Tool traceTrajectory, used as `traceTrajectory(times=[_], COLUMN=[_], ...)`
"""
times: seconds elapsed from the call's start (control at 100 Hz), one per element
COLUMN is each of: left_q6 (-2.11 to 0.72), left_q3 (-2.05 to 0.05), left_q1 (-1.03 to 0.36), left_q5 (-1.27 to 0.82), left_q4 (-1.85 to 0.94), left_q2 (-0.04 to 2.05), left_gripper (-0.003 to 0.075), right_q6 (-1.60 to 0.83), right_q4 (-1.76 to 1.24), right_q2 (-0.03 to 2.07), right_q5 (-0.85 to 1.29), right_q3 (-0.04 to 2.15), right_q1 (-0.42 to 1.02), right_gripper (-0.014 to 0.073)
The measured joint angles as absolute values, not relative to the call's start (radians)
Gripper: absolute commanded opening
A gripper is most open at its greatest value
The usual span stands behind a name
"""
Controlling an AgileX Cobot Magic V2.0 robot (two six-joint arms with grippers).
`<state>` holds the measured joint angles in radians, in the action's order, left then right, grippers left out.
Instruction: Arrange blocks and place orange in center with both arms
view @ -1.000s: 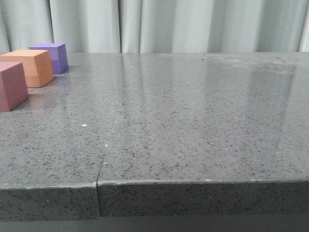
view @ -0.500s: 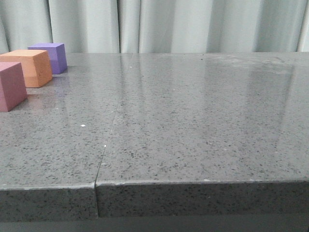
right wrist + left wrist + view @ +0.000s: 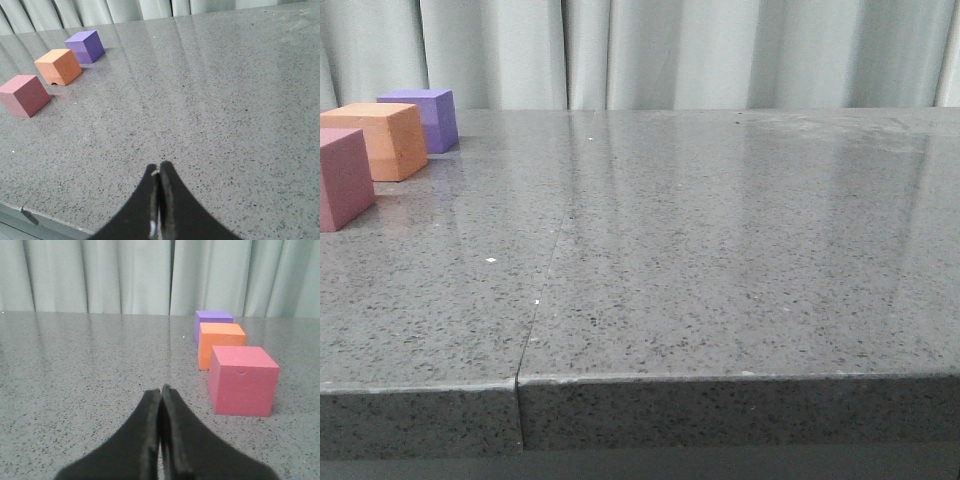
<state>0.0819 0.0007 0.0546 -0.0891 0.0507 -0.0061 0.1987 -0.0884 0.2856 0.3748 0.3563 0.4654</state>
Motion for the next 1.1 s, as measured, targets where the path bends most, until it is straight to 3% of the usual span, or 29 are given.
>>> traceTrajectory(times=[1.1], left_q6=[0.08], left_q3=[0.001], left_q1=[0.055], left_q5=[-0.088], left_q4=[0.051], left_q2=[-0.006], left_gripper=[-0.002], right_q6=[0.199], right_q4=[-0.088], right_q2=[0.286], right_q5=[0.358], right_q3=[0.356], right_q1=[0.465], right_gripper=[-0.0069])
